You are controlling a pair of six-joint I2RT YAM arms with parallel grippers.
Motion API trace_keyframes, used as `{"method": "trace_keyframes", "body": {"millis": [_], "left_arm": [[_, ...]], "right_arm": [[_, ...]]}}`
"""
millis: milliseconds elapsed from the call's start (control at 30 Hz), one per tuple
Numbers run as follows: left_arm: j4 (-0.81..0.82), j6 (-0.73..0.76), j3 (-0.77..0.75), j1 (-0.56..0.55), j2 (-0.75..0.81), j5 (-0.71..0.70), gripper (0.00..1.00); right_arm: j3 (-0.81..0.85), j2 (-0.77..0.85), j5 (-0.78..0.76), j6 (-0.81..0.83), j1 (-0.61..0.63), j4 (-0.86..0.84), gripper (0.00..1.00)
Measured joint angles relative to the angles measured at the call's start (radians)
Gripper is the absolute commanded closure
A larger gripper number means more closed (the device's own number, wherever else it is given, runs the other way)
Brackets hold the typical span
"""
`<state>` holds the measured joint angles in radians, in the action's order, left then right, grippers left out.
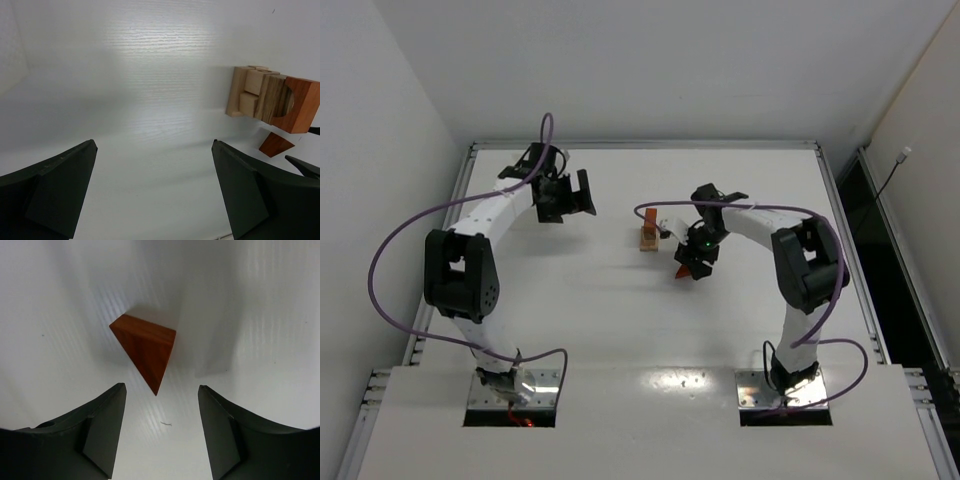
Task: Build the wood block tower
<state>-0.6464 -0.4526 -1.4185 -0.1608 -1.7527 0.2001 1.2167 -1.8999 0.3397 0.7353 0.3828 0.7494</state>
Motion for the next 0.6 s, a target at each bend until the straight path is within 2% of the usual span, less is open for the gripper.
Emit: {"method": "trace_keyframes", "body": {"millis": [333,433,467,533,567,600], "left_arm": [[-0.001,0.0,0.0,0.0,-0.009,0.006,0.0],[-0.001,0.0,0.0,0.0,-0.009,0.006,0.0],[-0.001,0.0,0.0,0.0,-0.009,0.006,0.0],[-0.001,0.0,0.0,0.0,-0.009,0.006,0.0],[-0.001,0.0,0.0,0.0,-0.009,0.006,0.0],[-0.001,0.0,0.0,0.0,-0.009,0.006,0.0]], "right_arm": [[-0.017,-0.019,-0.049,-0.058,0.043,-0.094,0.53],[-0.024,-0.028,-0.053,-0.062,0.047,-0.1,0.62],[-0.027,-0.028,-0.052,-0.062,0.047,-0.1,0.71],[-0.029,-0.028,-0.053,-0.062,0.05,-0.101,0.82],[-0.029,-0.029,-0.055,-0.063,0.053,-0.102,0.95],[-0.029,-0.029,-0.055,-0.062,0.055,-0.103,1.0]]}}
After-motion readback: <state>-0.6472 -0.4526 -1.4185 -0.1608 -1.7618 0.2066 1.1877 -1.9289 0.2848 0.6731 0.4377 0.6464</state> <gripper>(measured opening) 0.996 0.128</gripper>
